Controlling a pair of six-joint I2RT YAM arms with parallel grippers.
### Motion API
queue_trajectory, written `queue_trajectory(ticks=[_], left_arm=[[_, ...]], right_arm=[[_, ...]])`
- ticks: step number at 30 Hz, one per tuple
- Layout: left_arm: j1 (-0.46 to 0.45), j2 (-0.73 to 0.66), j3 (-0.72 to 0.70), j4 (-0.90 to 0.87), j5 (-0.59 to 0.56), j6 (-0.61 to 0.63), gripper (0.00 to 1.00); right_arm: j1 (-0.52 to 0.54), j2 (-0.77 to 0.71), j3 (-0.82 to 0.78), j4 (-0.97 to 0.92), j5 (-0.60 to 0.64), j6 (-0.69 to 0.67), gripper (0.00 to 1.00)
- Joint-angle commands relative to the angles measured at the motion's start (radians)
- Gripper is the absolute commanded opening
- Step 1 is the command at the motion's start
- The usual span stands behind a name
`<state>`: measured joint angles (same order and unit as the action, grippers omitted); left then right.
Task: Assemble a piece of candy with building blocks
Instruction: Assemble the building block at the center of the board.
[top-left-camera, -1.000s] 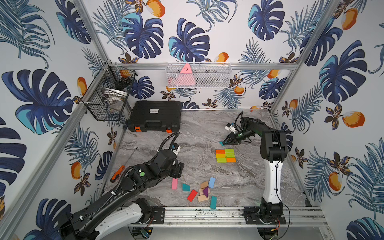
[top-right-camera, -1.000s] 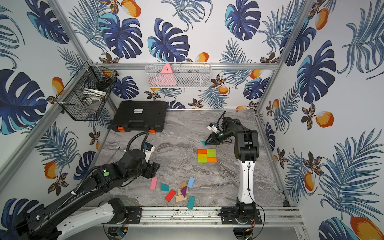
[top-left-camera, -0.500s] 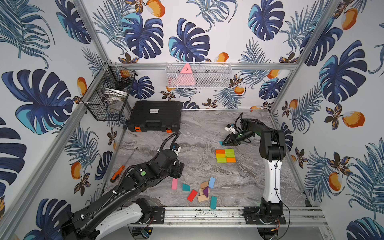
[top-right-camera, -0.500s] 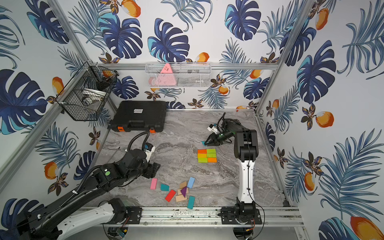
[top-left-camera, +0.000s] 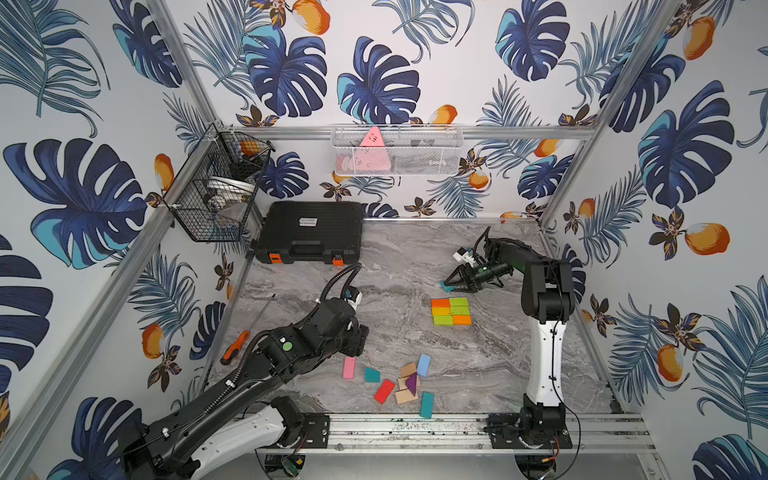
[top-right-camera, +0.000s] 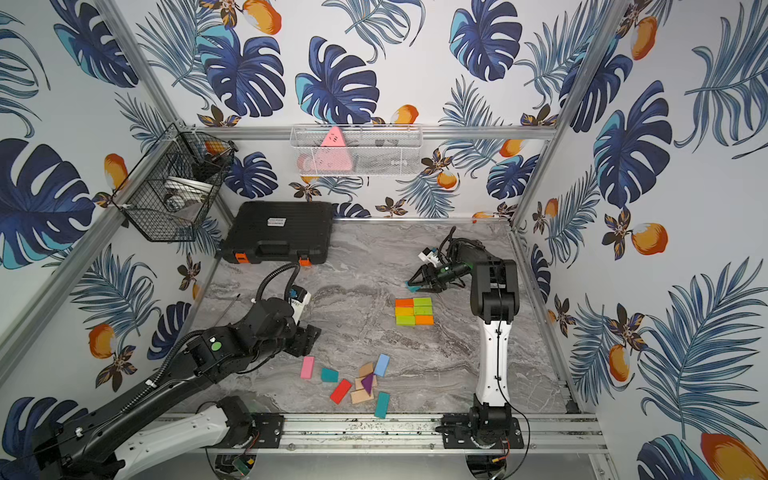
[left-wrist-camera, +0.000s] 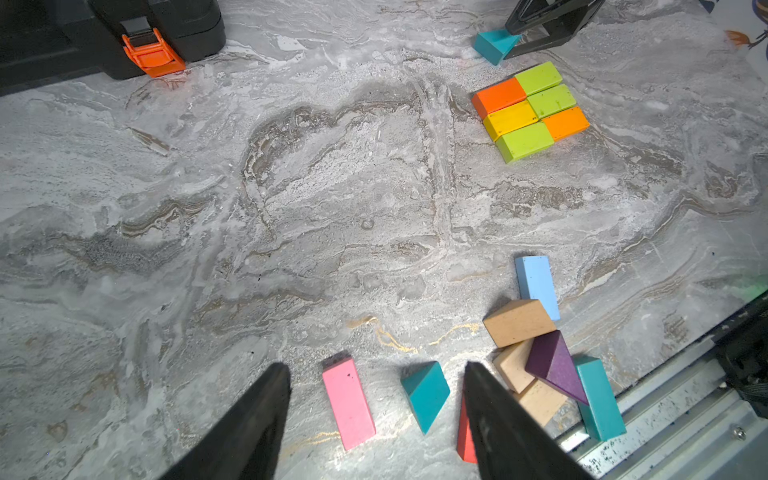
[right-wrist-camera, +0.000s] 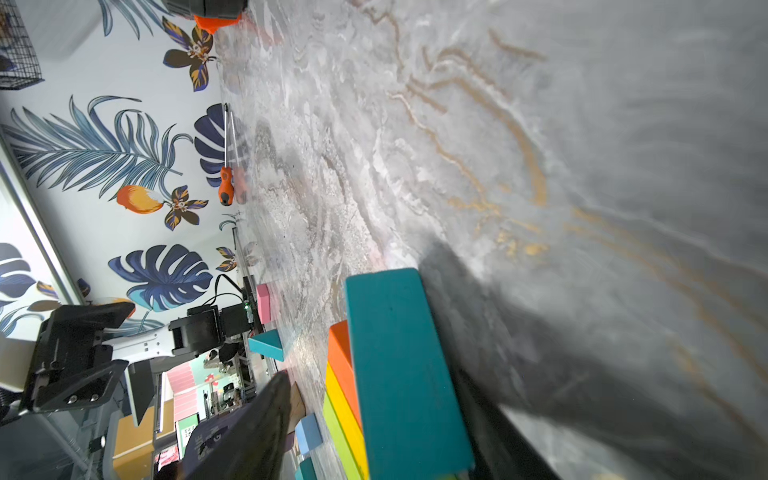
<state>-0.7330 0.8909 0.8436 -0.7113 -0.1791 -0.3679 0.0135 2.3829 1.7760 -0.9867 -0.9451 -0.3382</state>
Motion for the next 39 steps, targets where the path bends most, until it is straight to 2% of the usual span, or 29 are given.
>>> queue_trajectory(ticks=[1, 9, 12, 15, 20, 22, 26, 29, 34, 39], left_arm=[[0.0, 0.0, 0.005, 0.001, -0.002, 0.008, 0.71], [-0.001, -0.009, 0.005, 0.003, 0.001, 0.008, 0.71], [0.0, -0.009, 0.006, 0.003, 0.003, 0.01, 0.71], [-0.001, -0.009, 0.008, 0.002, 0.004, 0.01, 0.71], [-0.001, -0.017, 0.005, 0.006, 0.011, 0.011, 0.71], [-0.001, -0.017, 0.007, 0.005, 0.01, 0.01, 0.71], [0.0, -0.022, 0.005, 0.006, 0.01, 0.01, 0.72], [0.0, -0.023, 0.006, 0.006, 0.012, 0.012, 0.72], [-0.001, -0.027, 0.006, 0.007, 0.015, 0.01, 0.72], [-0.001, -0.031, 0.005, 0.007, 0.017, 0.011, 0.72]], right_arm=[[-0.013, -0.018, -0.025, 0.109, 0.25, 0.061, 0.7], [-0.024, -0.092, -0.08, 0.211, 0.394, 0.147, 0.81], [-0.027, -0.109, -0.096, 0.245, 0.48, 0.181, 0.82], [-0.027, -0.134, -0.11, 0.278, 0.512, 0.196, 0.83], [-0.002, -0.175, -0.131, 0.388, 0.462, 0.274, 0.81], [0.022, -0.154, -0.106, 0.395, 0.436, 0.296, 0.79], [0.06, -0.084, -0.033, 0.364, 0.467, 0.343, 0.75], [0.065, -0.063, -0.04, 0.407, 0.453, 0.375, 0.74], [0.075, -0.029, -0.028, 0.385, 0.379, 0.365, 0.71], [0.089, -0.005, 0.0, 0.297, 0.275, 0.288, 0.68]])
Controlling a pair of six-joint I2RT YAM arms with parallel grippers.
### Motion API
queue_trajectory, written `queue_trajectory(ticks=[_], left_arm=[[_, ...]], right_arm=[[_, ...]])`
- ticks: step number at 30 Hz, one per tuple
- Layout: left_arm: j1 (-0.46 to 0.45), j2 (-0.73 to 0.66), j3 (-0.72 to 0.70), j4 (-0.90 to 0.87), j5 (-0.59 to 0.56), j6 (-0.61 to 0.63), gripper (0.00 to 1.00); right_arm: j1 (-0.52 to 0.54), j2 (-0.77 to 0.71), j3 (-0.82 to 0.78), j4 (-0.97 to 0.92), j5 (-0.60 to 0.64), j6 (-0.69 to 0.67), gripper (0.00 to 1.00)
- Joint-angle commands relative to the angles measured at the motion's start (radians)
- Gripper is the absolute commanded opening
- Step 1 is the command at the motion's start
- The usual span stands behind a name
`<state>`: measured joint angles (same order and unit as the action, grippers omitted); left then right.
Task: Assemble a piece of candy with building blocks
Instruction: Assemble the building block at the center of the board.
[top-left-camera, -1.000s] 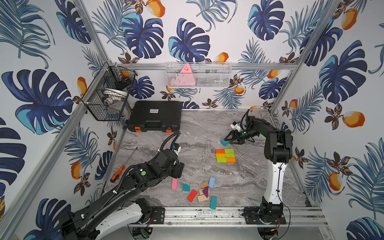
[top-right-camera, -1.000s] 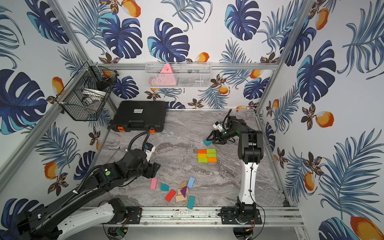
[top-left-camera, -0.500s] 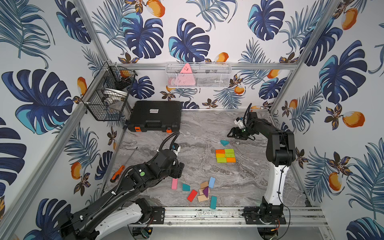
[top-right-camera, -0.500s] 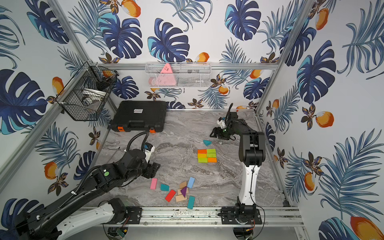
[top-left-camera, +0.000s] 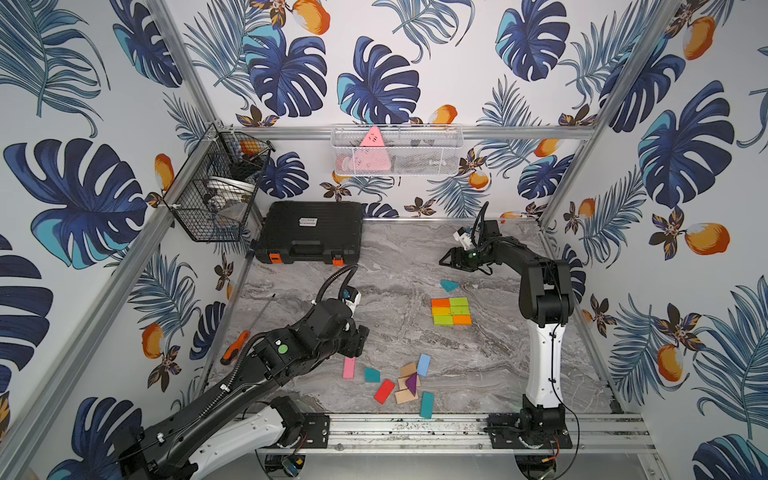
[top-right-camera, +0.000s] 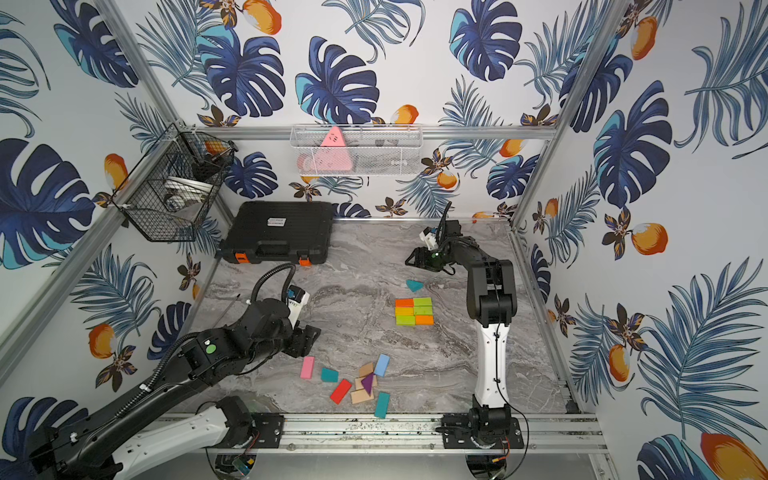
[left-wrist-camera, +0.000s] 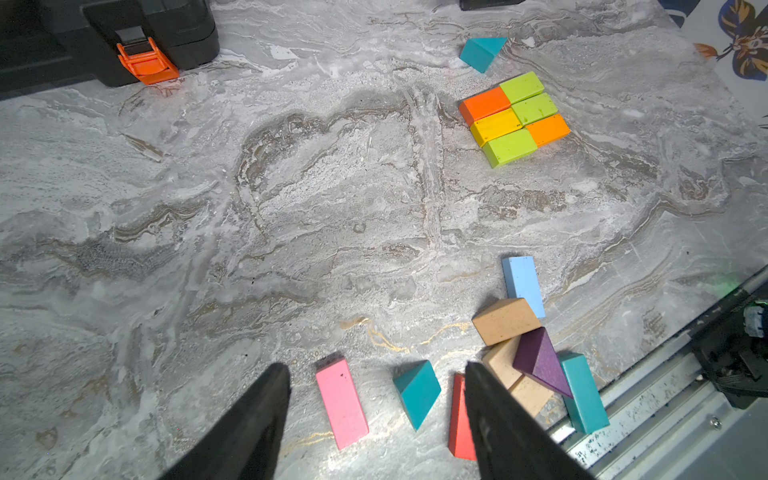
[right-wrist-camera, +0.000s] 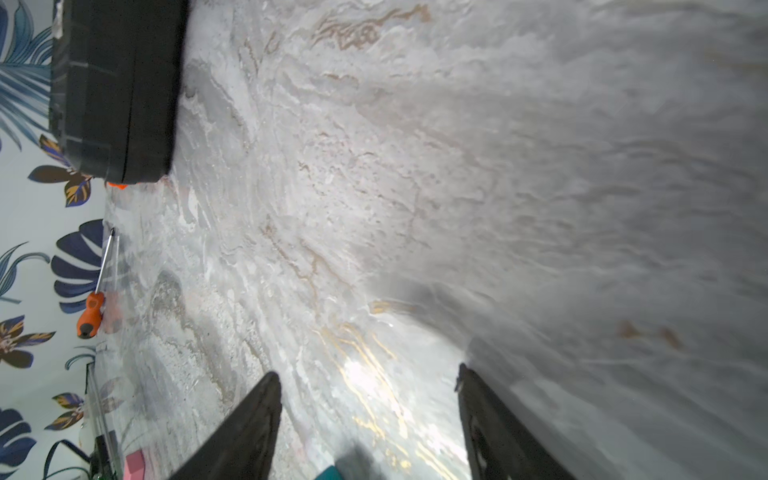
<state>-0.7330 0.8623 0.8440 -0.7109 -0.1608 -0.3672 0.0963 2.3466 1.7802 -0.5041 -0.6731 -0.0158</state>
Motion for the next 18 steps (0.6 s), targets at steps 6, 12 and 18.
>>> queue_trajectory(ticks=[6, 12, 18], left_arm=[[-0.002, -0.004, 0.003, 0.007, 0.003, 0.011, 0.72], [0.0, 0.0, 0.003, 0.007, 0.004, 0.01, 0.71], [0.0, 0.003, 0.003, 0.007, 0.003, 0.01, 0.71]], right_arm=[[0.006, 0.029, -0.027, -0.218, -0.068, -0.075, 0.63], [0.017, 0.03, -0.036, -0.275, -0.127, -0.125, 0.6], [0.025, 0.032, -0.033, -0.306, -0.139, -0.154, 0.59]])
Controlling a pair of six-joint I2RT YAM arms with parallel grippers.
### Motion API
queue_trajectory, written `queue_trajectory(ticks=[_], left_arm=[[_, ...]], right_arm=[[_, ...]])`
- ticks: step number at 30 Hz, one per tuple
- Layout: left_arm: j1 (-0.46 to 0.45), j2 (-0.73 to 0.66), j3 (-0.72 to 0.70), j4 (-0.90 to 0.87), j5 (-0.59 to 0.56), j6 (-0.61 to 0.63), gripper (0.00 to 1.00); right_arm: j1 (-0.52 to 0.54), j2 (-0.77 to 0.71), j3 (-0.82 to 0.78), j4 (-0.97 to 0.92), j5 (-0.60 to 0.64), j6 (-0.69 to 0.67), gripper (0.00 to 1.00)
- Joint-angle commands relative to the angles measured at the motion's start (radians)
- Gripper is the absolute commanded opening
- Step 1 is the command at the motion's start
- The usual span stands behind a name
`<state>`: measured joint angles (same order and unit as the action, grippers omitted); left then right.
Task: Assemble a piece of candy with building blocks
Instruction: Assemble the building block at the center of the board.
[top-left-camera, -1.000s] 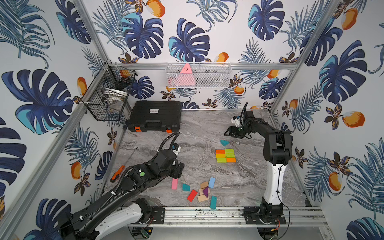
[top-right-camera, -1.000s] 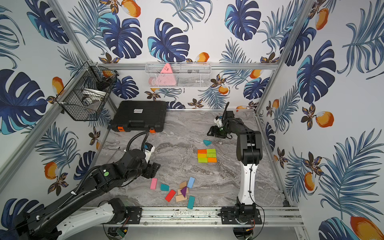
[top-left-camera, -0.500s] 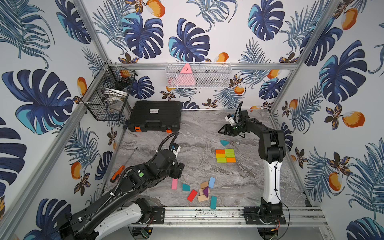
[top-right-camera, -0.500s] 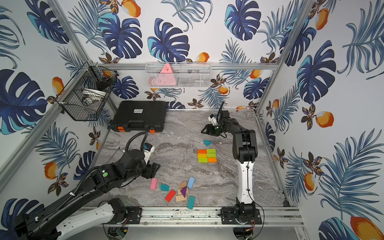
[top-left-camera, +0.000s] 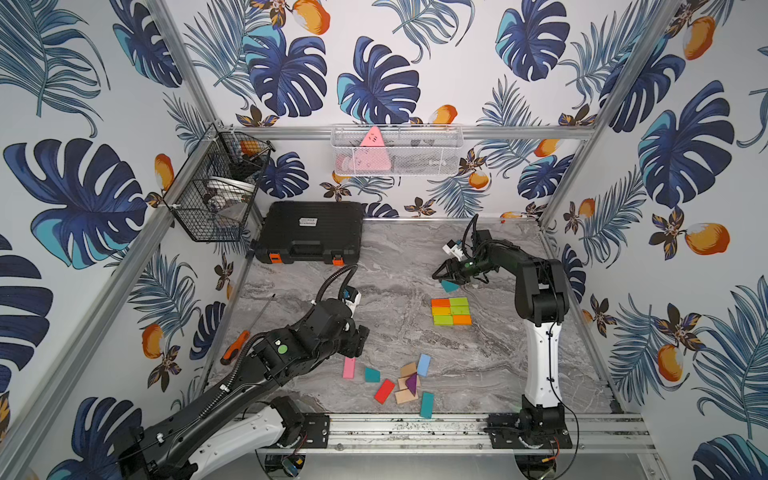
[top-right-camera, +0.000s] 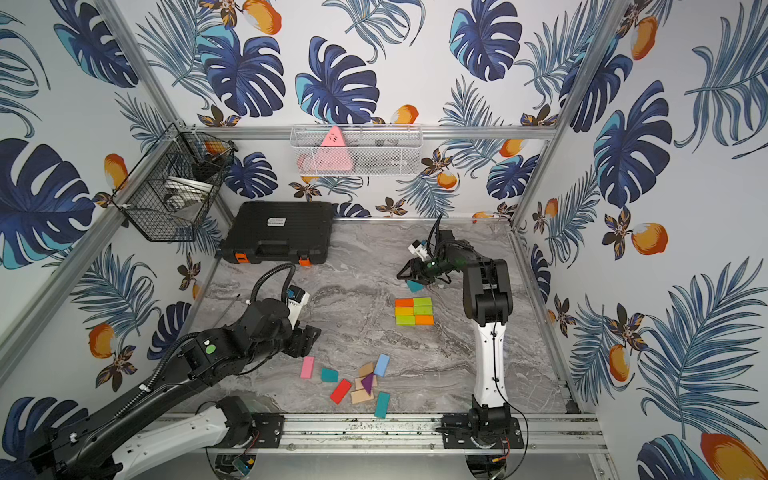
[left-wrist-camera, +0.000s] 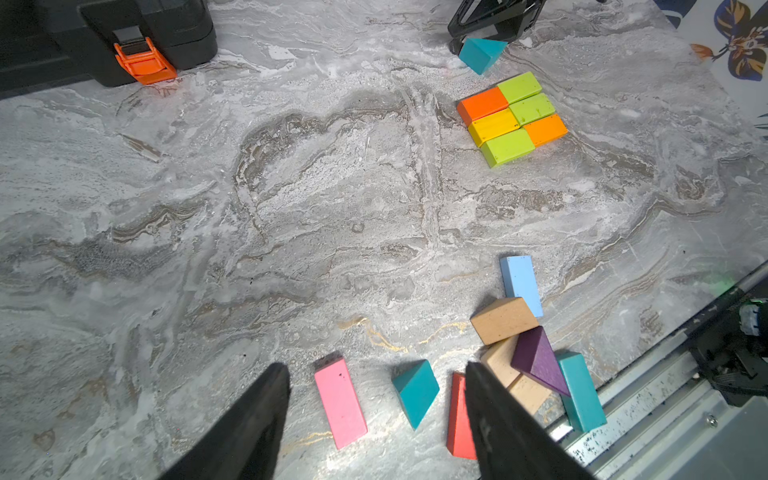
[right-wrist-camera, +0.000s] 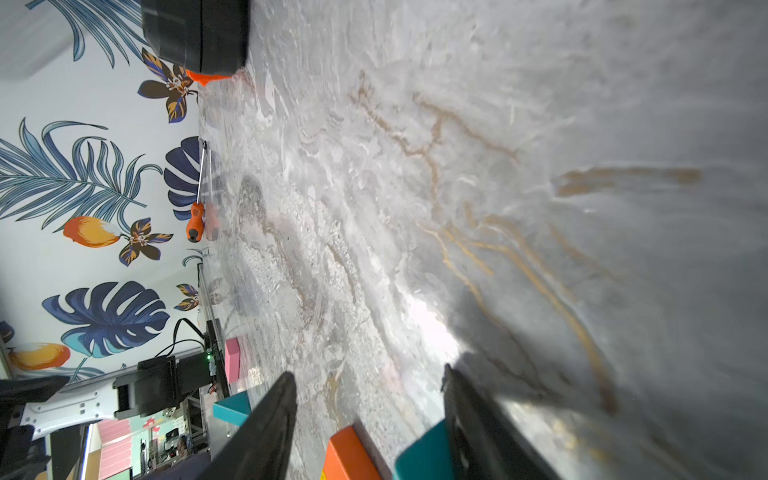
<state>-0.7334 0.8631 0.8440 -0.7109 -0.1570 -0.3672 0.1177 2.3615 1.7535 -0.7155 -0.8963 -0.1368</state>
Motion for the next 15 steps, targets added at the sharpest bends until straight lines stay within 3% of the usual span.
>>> queue_trajectory(ticks=[1, 15], left_arm=[[0.0, 0.003, 0.004, 0.006, -0.001, 0.01, 0.71], [0.0, 0.01, 0.003, 0.007, 0.001, 0.011, 0.71]], right_arm=[[0.003, 0.021, -0.004, -0.101, 0.074, -0.043, 0.58], [0.007, 0.107, 0.102, -0.199, 0.034, -0.116, 0.56]])
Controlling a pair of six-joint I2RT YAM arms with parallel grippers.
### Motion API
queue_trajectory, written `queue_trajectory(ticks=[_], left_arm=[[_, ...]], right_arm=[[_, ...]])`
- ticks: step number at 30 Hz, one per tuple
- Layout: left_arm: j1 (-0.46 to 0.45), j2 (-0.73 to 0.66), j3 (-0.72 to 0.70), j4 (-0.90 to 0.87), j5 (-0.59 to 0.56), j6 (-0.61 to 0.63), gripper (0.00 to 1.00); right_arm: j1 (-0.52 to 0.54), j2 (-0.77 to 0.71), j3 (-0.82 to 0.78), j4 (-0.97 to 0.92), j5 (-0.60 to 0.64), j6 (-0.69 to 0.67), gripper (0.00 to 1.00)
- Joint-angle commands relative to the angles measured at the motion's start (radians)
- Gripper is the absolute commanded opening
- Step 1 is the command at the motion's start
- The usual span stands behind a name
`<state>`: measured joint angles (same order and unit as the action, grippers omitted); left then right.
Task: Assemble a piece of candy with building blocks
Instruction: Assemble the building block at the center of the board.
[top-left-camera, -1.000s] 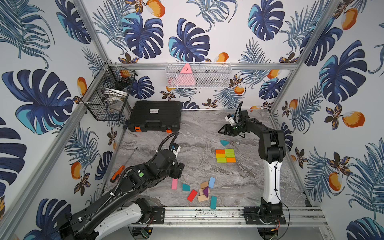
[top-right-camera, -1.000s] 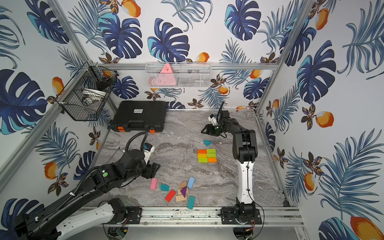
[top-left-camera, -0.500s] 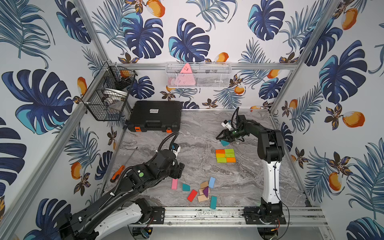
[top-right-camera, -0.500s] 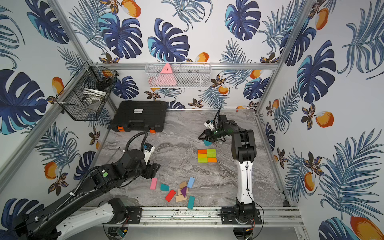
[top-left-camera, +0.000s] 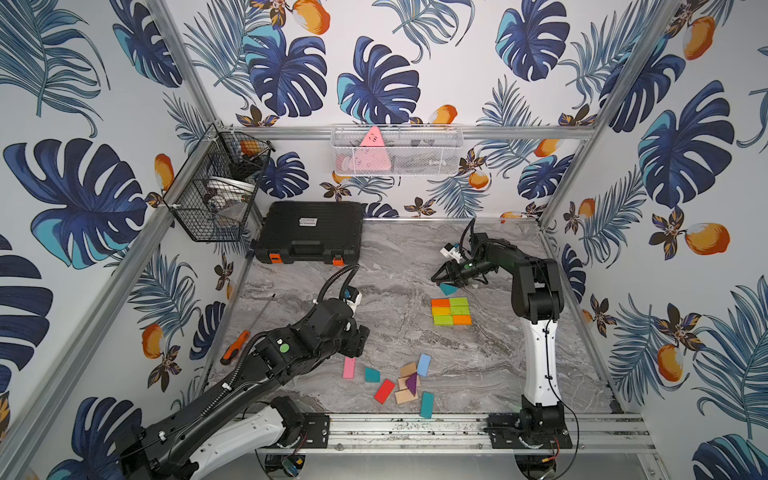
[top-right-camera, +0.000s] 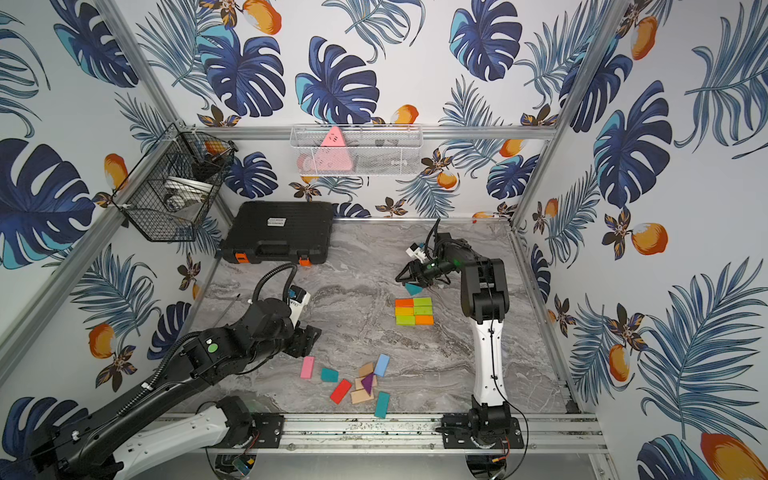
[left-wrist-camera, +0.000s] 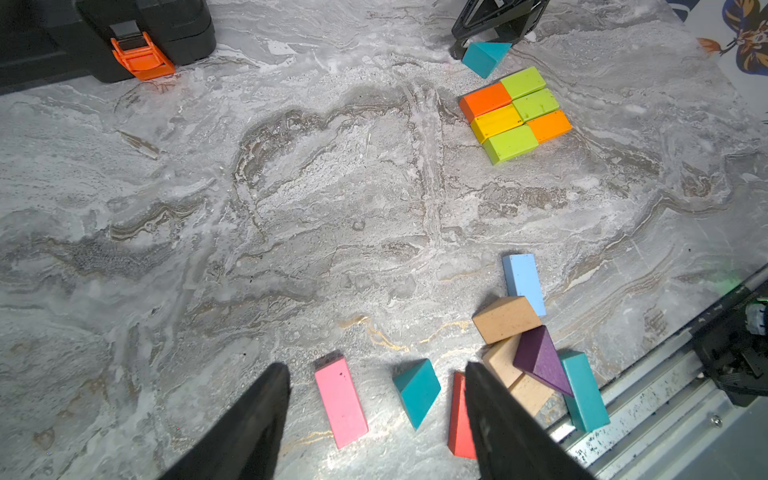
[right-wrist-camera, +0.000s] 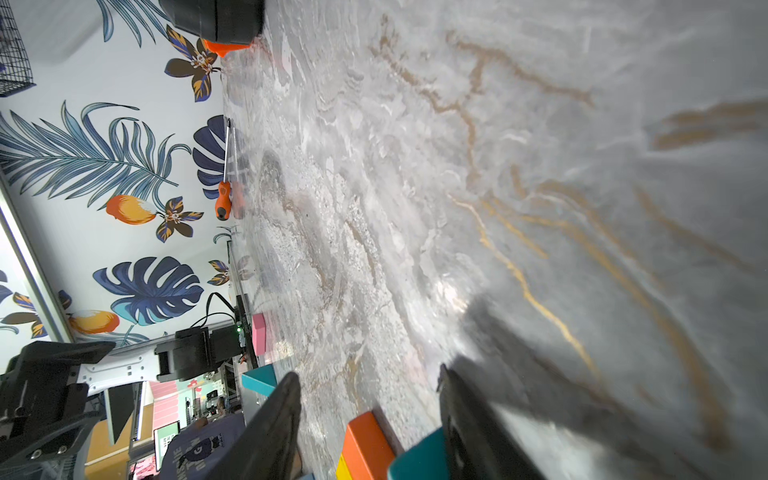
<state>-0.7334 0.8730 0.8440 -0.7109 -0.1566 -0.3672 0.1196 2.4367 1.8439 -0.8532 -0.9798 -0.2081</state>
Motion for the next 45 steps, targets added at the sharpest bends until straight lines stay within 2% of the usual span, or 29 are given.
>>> queue_trajectory(ticks=[1, 33, 45], left_arm=[[0.0, 0.001, 0.004, 0.006, 0.0, 0.011, 0.71], [0.0, 0.015, 0.004, 0.008, 0.011, 0.013, 0.71], [0.0, 0.019, 0.004, 0.008, 0.014, 0.016, 0.71]], right_arm=[[0.007, 0.039, 0.019, -0.073, 0.117, -0.057, 0.56], [0.038, 0.2, 0.26, -0.29, 0.082, -0.18, 0.52], [0.043, 0.222, 0.301, -0.35, 0.082, -0.233, 0.49]])
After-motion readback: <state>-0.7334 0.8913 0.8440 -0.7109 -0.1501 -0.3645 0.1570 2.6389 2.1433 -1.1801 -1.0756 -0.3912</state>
